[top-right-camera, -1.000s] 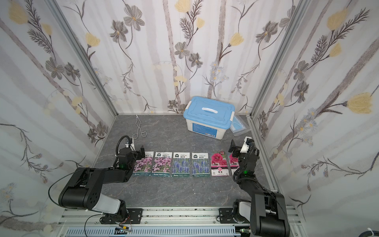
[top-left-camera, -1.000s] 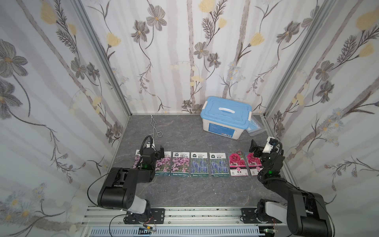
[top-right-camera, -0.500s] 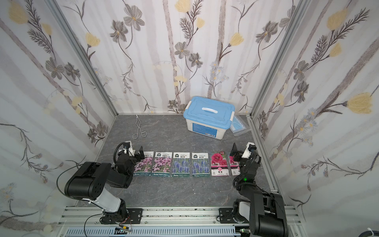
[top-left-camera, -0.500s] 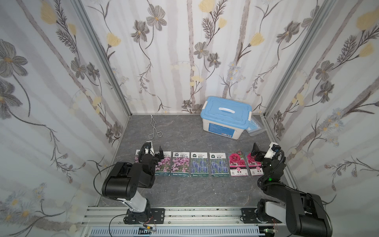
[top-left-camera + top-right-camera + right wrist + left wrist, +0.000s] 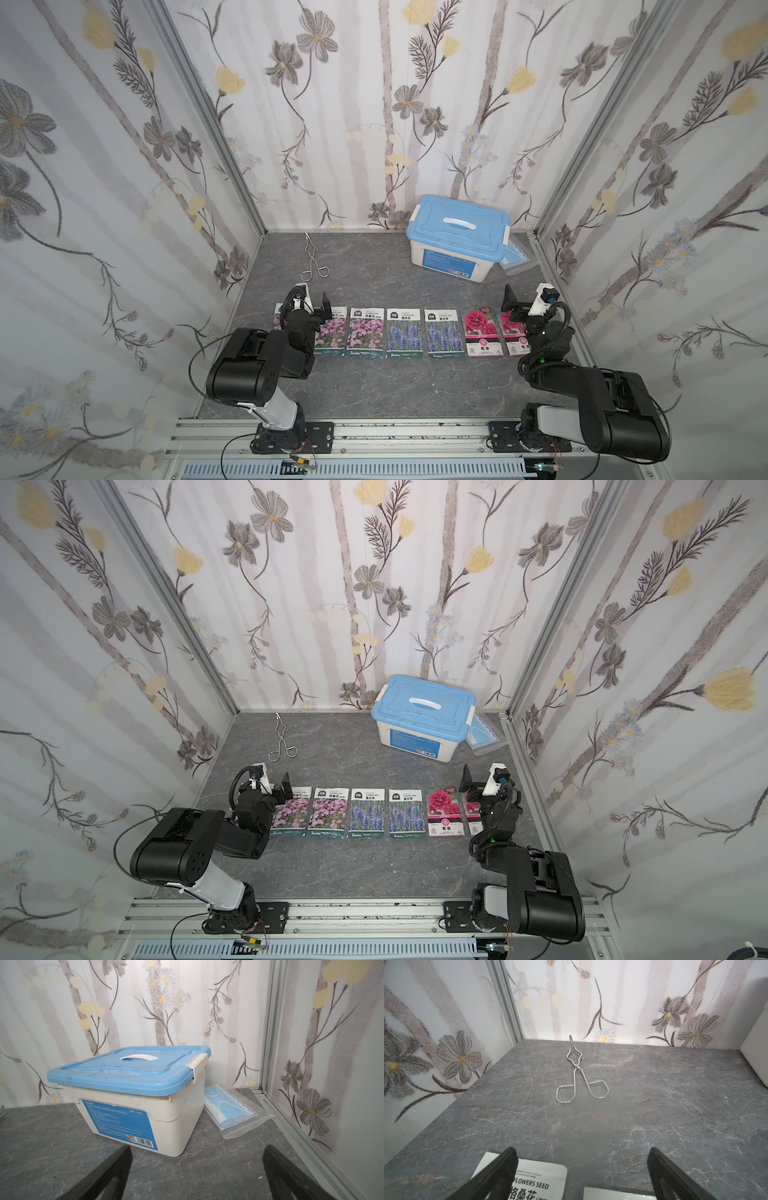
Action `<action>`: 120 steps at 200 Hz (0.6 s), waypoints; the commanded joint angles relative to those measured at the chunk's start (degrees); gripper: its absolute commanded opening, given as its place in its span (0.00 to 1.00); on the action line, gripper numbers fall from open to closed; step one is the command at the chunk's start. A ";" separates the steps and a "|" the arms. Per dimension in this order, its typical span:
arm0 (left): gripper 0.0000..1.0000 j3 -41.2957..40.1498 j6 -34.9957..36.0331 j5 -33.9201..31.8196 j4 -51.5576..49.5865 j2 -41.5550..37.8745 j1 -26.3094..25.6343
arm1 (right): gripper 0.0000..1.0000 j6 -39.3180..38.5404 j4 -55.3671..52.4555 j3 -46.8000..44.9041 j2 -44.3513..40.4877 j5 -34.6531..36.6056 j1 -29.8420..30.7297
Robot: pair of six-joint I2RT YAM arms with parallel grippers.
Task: Arrange the seed packets in a row
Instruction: Reset both arms
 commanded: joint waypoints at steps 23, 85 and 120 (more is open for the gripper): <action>1.00 8.71 -2.91 7.58 -18.88 -1.30 4.43 | 1.00 -1.67 -7.23 3.53 1.09 1.35 0.95; 1.00 8.76 -3.31 8.85 -19.09 -1.26 5.27 | 1.00 -1.68 -6.70 3.10 0.65 1.30 0.95; 1.00 8.67 -3.29 8.85 -18.87 -1.27 5.19 | 1.00 -1.64 -6.66 3.18 0.68 1.30 0.95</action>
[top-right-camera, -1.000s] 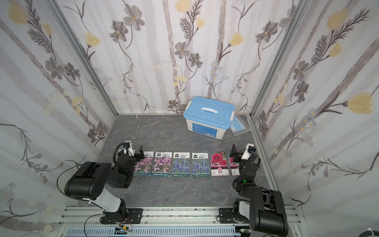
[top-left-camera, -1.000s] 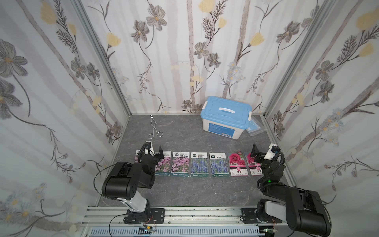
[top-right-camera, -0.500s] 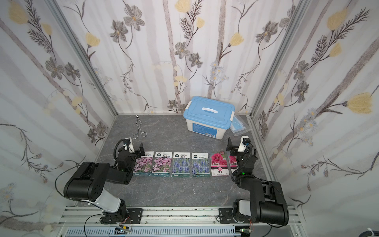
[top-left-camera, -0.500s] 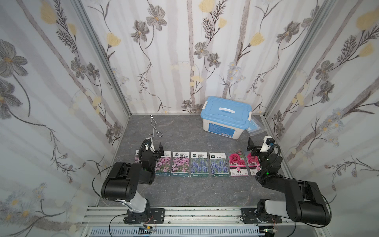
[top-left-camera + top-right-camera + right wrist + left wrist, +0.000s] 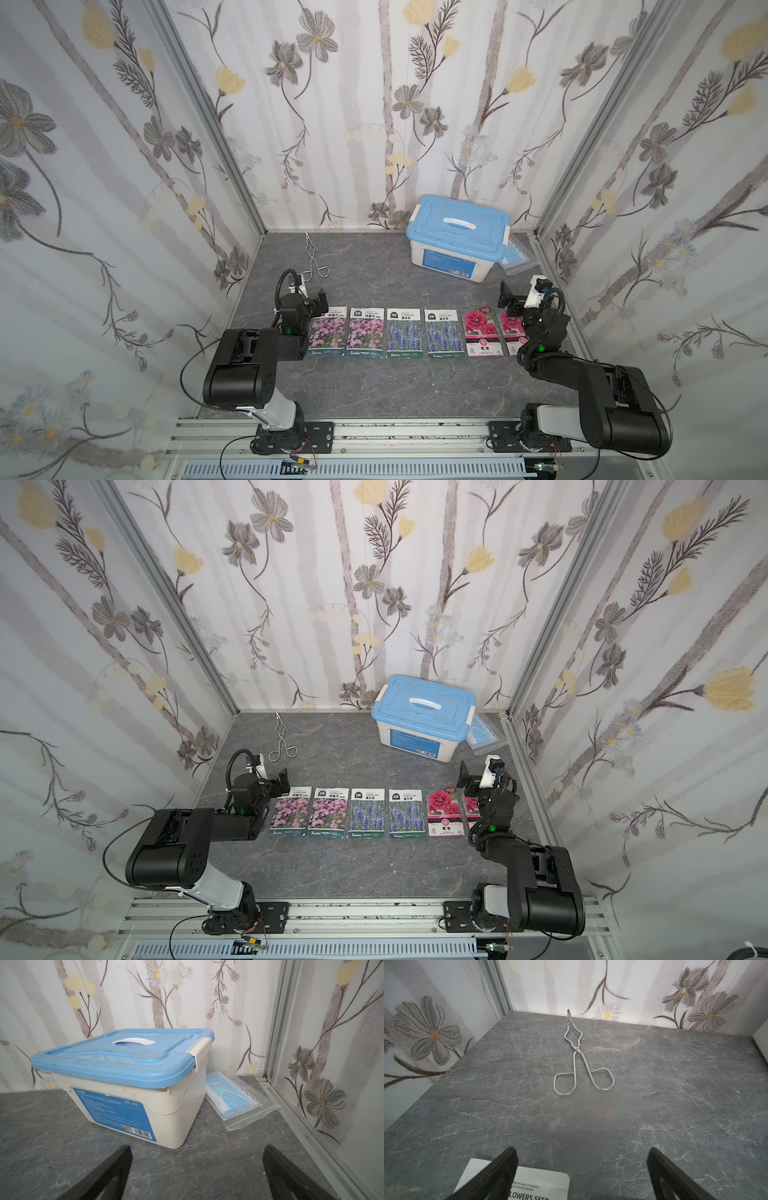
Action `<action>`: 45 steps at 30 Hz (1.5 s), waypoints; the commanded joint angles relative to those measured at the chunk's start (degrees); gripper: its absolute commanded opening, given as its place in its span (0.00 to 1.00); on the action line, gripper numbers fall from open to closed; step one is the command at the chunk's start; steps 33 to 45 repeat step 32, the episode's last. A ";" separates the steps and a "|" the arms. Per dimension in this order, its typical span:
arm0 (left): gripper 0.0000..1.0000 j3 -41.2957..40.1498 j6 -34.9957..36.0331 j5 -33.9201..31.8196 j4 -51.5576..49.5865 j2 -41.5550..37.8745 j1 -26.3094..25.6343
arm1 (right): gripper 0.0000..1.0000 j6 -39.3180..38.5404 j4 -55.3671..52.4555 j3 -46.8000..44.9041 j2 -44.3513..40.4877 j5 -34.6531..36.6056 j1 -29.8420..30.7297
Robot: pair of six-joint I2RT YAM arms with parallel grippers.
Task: Arrange the seed packets in a row
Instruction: Reset both arms
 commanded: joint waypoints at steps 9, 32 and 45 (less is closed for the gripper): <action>1.00 -1.02 -1.85 -8.69 2.95 -0.04 -1.37 | 1.00 -0.90 0.82 0.10 -0.05 0.55 -0.03; 1.00 -0.95 -1.40 -9.54 2.78 -0.04 -2.03 | 1.00 -1.02 0.56 0.22 0.02 0.79 0.13; 1.00 -0.95 -1.40 -9.54 2.78 -0.04 -2.03 | 1.00 -1.02 0.56 0.22 0.02 0.79 0.13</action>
